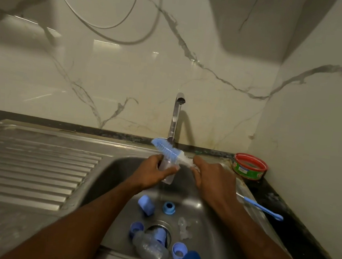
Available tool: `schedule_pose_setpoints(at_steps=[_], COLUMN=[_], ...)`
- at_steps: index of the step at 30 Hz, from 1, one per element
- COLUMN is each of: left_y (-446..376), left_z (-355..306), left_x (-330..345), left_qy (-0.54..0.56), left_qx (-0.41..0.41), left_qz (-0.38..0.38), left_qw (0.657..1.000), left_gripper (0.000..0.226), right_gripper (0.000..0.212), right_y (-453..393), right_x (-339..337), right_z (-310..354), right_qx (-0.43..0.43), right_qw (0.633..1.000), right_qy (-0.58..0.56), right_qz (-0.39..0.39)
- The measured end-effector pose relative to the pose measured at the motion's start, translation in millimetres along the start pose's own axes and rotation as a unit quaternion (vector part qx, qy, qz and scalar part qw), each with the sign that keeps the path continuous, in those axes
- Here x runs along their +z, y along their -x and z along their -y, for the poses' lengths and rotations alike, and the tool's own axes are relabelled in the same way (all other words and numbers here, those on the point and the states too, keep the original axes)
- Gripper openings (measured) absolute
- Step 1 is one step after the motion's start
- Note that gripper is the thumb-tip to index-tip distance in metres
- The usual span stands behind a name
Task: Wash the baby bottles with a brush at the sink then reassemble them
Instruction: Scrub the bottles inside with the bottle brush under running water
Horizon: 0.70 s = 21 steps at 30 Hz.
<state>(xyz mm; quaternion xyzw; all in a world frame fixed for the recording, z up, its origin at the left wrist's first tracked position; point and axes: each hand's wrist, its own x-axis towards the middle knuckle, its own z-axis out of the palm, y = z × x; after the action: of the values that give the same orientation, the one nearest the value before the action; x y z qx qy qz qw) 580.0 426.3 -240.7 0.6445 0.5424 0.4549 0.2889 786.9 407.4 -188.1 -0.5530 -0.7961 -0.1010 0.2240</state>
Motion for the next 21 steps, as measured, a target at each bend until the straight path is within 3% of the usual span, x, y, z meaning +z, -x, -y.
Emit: schedule_pose_setpoints(at_steps=[4,12,17,21], left_y=[-3,-9,-6,-5], left_z=[0,15,12,3], left_x=[11,4,14,14], left_qy=[-0.031,-0.003,-0.163,-0.117], left_qx=[0.031,-0.004,0.07,0.083], left_qz=[-0.017,-0.086,-0.005,-0.005], left_qw=[0.999,0.996,0.984,0.99], left_gripper=[0.058,0.069,0.071,0.068], right_gripper=[0.022,0.027,0.03,0.034], right_y=[-3,2,-1,-5], right_x=[0,0,1,-1], right_z=[21,1,17,20], right_qx=[-0.021,0.011,0.019,0.023], right_qw=[1.0,1.0,0.999,0.999], right_qy=[0.012,0.019,0.012,0.013], right_qz=[0.011,0.015,0.029,0.019])
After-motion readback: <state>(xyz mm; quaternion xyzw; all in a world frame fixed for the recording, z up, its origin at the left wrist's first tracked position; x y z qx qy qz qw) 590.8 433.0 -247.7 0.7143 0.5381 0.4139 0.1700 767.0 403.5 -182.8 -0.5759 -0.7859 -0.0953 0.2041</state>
